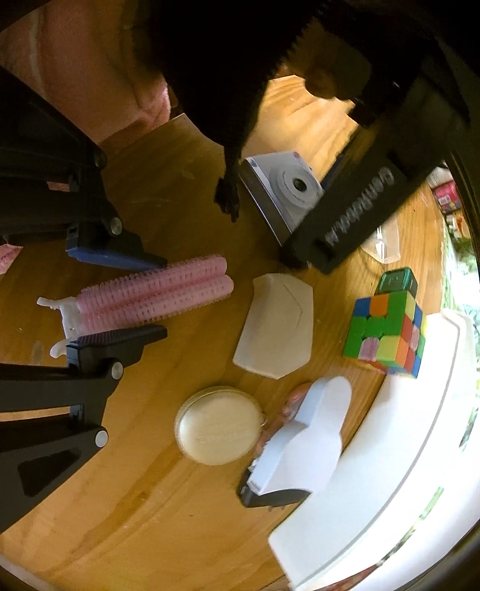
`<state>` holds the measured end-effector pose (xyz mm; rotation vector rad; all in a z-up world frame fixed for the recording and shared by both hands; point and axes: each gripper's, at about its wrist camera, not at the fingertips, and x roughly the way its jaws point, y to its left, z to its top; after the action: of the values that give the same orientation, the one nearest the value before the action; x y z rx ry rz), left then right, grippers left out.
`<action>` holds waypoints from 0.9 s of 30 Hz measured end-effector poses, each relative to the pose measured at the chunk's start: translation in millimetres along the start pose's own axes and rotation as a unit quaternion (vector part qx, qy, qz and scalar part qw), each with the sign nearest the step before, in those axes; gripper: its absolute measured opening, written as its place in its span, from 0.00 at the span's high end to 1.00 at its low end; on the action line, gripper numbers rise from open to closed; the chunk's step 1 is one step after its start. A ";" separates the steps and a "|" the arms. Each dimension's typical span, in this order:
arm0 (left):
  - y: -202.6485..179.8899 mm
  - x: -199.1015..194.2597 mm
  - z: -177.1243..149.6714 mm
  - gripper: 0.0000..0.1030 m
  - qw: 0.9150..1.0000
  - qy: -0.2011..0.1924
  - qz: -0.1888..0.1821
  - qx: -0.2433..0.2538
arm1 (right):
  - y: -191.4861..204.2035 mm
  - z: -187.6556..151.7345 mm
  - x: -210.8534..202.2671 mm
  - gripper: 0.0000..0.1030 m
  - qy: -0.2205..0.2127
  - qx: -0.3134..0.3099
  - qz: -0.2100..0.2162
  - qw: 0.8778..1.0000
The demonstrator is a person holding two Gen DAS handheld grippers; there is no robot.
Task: Organize rigid objects
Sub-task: 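Grasp the white compact photo device with the left tool while the right tool grasps the pink hair rollers, then lift the white device with the left tool while the right tool lifts the pink rollers toward the bin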
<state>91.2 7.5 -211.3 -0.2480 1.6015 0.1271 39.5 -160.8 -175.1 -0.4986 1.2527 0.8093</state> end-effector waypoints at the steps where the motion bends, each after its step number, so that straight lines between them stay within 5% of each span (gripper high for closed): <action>1: 0.3 0.0 -2.9 0.29 1.000 0.000 0.000 -0.002 | -8.4 0.1 2.9 0.72 -0.002 0.004 0.002 1.000; 15: 12.4 -8.7 -36.8 0.34 0.999 -0.030 -0.003 -0.013 | -16.9 -17.3 -11.3 0.73 -0.032 0.034 0.009 0.999; 27: 19.4 -69.2 -51.5 0.36 0.997 -0.074 -0.001 -0.008 | -13.3 -16.0 -50.7 0.73 -0.090 0.049 -0.018 0.995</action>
<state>38.7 19.9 -141.3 -0.2466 1.4539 0.1535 34.5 -194.2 -131.9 -0.3592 1.1081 0.7410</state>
